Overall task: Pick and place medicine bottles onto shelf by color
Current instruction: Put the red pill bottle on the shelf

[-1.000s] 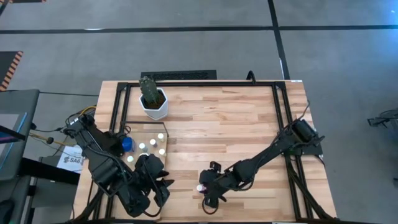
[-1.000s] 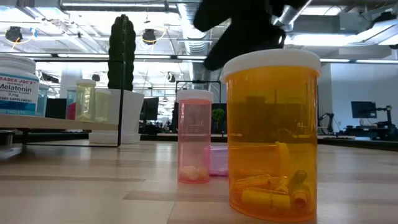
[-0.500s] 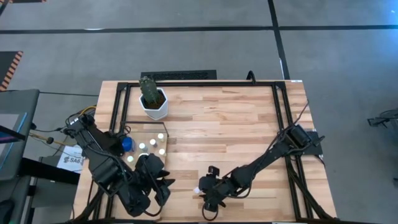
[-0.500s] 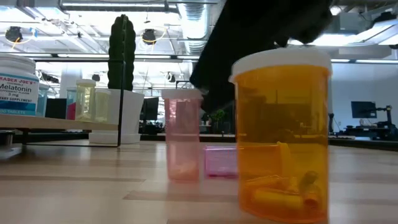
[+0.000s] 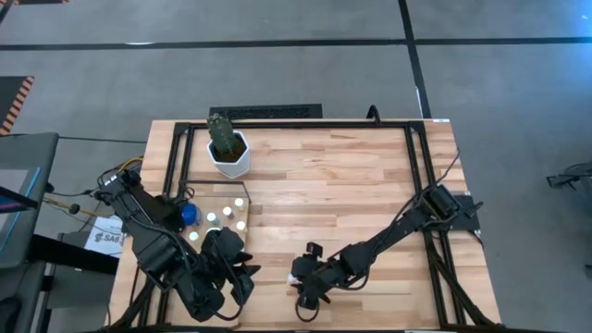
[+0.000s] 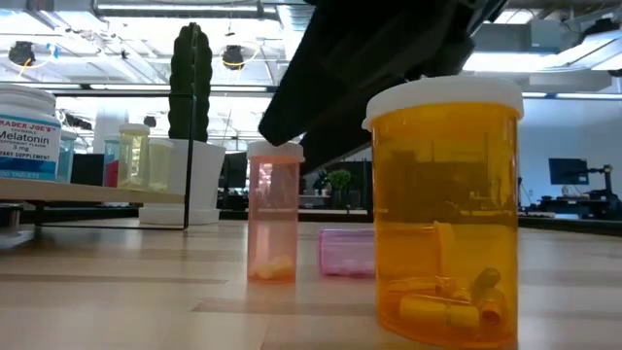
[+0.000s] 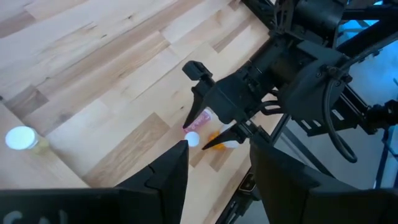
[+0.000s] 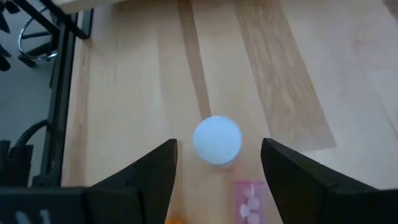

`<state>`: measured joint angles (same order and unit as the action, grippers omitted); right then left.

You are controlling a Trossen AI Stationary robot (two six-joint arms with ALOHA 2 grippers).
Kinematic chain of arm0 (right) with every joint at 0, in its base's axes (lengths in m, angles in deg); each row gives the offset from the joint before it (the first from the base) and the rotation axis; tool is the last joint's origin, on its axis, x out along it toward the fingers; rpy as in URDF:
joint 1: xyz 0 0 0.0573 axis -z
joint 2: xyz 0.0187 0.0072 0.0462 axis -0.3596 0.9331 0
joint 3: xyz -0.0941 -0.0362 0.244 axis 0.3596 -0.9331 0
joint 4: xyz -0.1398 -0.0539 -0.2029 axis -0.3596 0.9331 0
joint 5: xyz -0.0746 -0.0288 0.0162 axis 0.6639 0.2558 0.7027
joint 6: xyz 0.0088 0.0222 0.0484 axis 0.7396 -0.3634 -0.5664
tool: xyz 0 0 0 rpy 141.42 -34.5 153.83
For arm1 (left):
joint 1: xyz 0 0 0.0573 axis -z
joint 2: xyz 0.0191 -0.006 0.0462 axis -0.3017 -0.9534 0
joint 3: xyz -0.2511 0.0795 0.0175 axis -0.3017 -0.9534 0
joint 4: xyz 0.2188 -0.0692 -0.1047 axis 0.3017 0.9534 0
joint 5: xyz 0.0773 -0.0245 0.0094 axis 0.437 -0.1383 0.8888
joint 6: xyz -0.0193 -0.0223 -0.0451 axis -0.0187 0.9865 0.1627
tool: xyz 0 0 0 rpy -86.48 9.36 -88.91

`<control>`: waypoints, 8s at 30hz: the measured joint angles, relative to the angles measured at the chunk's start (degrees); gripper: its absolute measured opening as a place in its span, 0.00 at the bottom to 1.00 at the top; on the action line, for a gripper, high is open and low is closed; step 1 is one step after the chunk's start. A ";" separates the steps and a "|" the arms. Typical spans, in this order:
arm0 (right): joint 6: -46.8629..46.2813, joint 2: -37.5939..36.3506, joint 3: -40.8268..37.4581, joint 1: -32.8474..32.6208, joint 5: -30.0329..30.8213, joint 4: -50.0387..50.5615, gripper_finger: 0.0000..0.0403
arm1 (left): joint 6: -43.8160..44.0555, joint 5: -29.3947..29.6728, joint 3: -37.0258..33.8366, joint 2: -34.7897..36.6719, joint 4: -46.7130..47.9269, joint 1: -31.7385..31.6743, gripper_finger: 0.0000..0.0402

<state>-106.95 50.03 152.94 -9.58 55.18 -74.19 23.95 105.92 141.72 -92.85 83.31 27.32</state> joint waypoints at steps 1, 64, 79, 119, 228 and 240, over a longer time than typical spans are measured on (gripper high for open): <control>0.04 0.00 0.00 0.10 -0.01 0.00 0.63 | 0.00 0.00 0.00 0.00 0.01 0.00 0.39; 13.15 3.08 24.58 7.48 -10.72 26.92 0.38 | -10.22 -3.10 -0.02 0.00 0.82 0.02 0.39; 19.38 -1.20 52.42 14.40 -10.63 57.25 0.37 | -17.61 -1.38 -0.02 0.00 6.74 0.02 0.39; 18.92 -24.66 52.37 16.43 -10.33 72.38 0.34 | -78.04 -11.14 -0.53 -6.76 -54.85 -30.54 0.39; 31.71 -37.80 40.19 60.64 -47.85 79.03 0.33 | -91.47 -29.81 -0.59 -9.20 -95.35 -33.64 0.18; 32.24 -53.65 29.22 71.67 -47.88 66.85 0.33 | -94.76 -27.41 -0.59 -9.20 -93.72 -33.64 0.18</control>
<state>-74.71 -3.62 182.16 62.09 7.30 -7.34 -70.81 78.51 141.13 -102.05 -10.42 -6.31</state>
